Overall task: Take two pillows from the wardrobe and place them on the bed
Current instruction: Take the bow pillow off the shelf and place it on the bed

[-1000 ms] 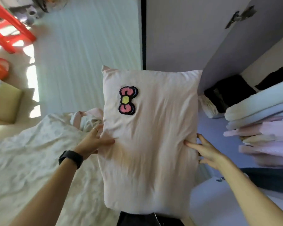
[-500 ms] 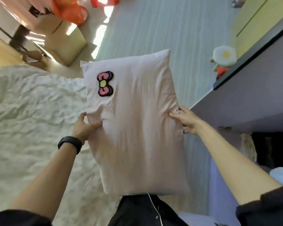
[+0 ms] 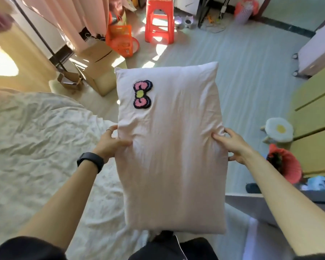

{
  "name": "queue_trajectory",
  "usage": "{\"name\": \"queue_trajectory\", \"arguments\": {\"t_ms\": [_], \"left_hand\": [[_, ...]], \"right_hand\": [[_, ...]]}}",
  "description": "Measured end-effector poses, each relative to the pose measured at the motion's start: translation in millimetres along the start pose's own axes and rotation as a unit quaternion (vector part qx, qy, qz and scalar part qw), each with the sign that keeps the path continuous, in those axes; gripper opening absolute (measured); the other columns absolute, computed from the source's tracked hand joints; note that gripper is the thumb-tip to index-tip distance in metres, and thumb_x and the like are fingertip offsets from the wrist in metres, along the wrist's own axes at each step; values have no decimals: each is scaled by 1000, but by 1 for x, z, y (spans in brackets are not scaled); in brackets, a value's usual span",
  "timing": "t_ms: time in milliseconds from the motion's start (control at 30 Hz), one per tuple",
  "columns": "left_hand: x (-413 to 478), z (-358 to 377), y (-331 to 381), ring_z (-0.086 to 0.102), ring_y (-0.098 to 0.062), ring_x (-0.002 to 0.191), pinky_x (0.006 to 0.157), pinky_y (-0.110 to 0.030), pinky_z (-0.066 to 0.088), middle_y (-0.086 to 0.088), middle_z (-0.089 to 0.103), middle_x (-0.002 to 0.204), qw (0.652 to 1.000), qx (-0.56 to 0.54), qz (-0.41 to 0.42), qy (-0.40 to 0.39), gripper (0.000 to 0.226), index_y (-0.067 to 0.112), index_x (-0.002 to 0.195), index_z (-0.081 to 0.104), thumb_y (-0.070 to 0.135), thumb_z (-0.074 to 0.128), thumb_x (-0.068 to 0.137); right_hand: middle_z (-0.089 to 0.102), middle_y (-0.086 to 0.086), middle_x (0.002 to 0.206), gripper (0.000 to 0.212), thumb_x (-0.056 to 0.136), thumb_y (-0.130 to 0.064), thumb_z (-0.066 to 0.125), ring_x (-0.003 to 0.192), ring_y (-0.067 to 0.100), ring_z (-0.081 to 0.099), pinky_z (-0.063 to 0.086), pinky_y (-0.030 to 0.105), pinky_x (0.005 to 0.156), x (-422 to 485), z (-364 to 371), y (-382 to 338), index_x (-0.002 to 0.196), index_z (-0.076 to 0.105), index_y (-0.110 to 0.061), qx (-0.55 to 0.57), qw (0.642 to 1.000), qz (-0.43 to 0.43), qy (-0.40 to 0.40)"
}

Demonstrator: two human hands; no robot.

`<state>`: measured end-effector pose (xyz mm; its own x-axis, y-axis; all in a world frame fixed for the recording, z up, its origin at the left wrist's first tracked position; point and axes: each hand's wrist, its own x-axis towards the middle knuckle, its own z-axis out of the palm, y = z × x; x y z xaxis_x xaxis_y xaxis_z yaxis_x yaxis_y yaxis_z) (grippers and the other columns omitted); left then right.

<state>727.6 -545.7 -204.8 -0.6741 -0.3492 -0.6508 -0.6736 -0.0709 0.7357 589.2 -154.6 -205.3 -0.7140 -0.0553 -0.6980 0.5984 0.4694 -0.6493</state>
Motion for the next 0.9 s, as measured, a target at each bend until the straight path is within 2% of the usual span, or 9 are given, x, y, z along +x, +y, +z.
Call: {"name": "queue_trajectory", "arguments": {"t_ms": [133, 233, 300, 400, 500, 567, 700, 800, 900], "left_hand": [[20, -12, 26, 76, -19, 74, 53, -36, 59, -2, 78, 82, 1000, -24, -6, -6, 76, 34, 129, 45, 1, 83, 73], [35, -13, 41, 75, -21, 76, 56, -40, 60, -7, 77, 90, 999, -36, -11, 16, 76, 32, 131, 46, 1, 83, 73], [47, -12, 53, 75, -23, 80, 57, -40, 60, -10, 76, 96, 998, -52, -17, 33, 76, 31, 134, 45, 2, 82, 74], [73, -7, 71, 73, -30, 91, 65, -46, 61, -14, 74, 105, 995, -72, -30, 70, 76, 29, 136, 43, 1, 81, 76], [111, 4, 94, 73, -32, 93, 68, -48, 61, -15, 74, 107, 988, -100, -42, 110, 76, 29, 136, 43, 2, 81, 76], [139, 15, 111, 73, -30, 90, 61, -43, 61, -14, 74, 106, 981, -124, -51, 141, 78, 30, 136, 42, 2, 82, 76], [189, 53, 145, 72, -26, 83, 52, -31, 57, -12, 72, 102, 960, -153, -73, 225, 77, 21, 139, 44, -3, 80, 75], [213, 74, 173, 69, -14, 71, 42, -23, 51, -4, 69, 91, 942, -185, -99, 263, 73, 27, 130, 42, -4, 79, 75], [228, 85, 196, 70, -10, 66, 41, -22, 51, -4, 71, 92, 926, -213, -109, 290, 69, 32, 122, 43, -3, 80, 74]], "right_hand": [[66, -7, 121, 34, 76, -52, 80, 100, 21, 67, 55, 38, 62, 46, -5, -50, 105, 63, -47, -28, 999, -7, -26], [68, -8, 118, 26, 74, -52, 81, 97, 21, 68, 54, 37, 61, 82, -1, -83, 95, 66, -50, -40, 998, -13, -51], [69, -8, 115, 28, 72, -53, 81, 94, 21, 69, 56, 37, 57, 108, 1, -107, 95, 66, -51, -51, 996, -20, -74], [70, -7, 116, 41, 75, -51, 81, 92, 21, 71, 57, 36, 54, 157, 5, -144, 112, 64, -45, -75, 991, -24, -109], [67, -5, 122, 54, 78, -49, 80, 99, 24, 68, 56, 38, 61, 219, 8, -184, 127, 58, -40, -96, 985, -20, -139], [64, -5, 127, 57, 79, -49, 79, 105, 24, 65, 55, 39, 66, 263, 11, -214, 130, 54, -40, -106, 982, -24, -157], [60, -9, 128, 47, 82, -47, 77, 96, 8, 62, 51, 33, 61, 339, 14, -281, 122, 53, -46, -141, 969, -44, -200], [60, -7, 130, 47, 82, -46, 77, 99, 14, 64, 52, 34, 62, 380, 8, -331, 121, 50, -49, -181, 957, -52, -223], [61, -4, 132, 55, 79, -47, 80, 101, 17, 66, 54, 36, 65, 408, 5, -380, 124, 48, -49, -208, 945, -58, -246]]}}
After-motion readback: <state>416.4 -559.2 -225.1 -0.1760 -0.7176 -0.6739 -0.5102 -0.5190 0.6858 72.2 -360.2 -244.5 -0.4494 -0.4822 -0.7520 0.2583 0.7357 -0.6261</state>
